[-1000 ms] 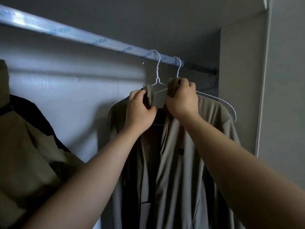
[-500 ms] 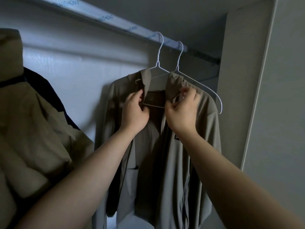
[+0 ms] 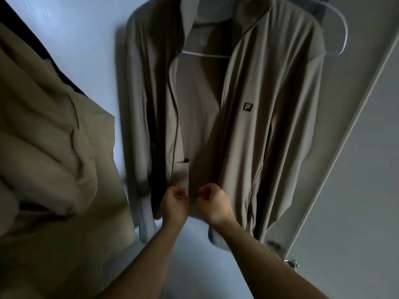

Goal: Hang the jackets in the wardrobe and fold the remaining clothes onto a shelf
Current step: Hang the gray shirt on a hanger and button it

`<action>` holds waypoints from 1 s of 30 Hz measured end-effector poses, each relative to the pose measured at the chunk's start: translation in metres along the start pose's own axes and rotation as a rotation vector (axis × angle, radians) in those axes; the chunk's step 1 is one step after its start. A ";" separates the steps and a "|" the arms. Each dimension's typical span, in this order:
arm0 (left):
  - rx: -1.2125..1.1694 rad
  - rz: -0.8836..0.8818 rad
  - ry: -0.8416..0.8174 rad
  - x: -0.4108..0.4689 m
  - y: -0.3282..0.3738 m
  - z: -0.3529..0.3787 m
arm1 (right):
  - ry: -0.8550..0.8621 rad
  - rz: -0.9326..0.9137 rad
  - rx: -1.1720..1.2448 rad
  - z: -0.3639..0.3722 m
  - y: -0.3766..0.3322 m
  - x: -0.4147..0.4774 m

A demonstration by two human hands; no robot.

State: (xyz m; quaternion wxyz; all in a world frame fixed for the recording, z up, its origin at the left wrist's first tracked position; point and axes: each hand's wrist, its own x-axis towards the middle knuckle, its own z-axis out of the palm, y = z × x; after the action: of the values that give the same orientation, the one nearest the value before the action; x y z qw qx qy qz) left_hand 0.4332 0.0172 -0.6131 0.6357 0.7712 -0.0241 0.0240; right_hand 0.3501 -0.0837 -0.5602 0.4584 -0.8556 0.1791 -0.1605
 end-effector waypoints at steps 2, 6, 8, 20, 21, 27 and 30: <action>-0.143 -0.235 0.009 -0.009 -0.034 0.004 | -0.104 0.199 0.036 0.023 0.030 -0.011; -0.625 -0.859 0.122 -0.023 -0.081 -0.008 | -0.241 0.574 0.257 0.053 0.074 -0.027; -0.650 -0.952 0.114 -0.027 -0.100 -0.017 | -0.272 0.746 0.400 0.065 0.092 -0.032; -0.702 -0.980 -0.259 0.012 -0.168 -0.010 | 0.111 0.952 1.385 0.111 0.183 -0.028; -0.771 -0.965 -0.279 0.012 -0.171 -0.006 | 0.146 0.924 1.432 0.110 0.189 -0.029; -0.962 -0.907 -0.231 -0.011 -0.175 0.018 | 0.128 0.868 1.475 0.084 0.217 -0.039; -1.024 -0.907 -0.254 -0.040 -0.172 0.030 | 0.116 0.893 1.461 0.072 0.225 -0.045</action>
State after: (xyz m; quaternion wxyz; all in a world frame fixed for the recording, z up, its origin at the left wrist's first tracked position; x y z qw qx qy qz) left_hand 0.4056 0.0210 -0.7895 0.8589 0.3050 0.2182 -0.3488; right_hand 0.3060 -0.1272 -0.7927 0.9048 -0.1857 0.3740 -0.0837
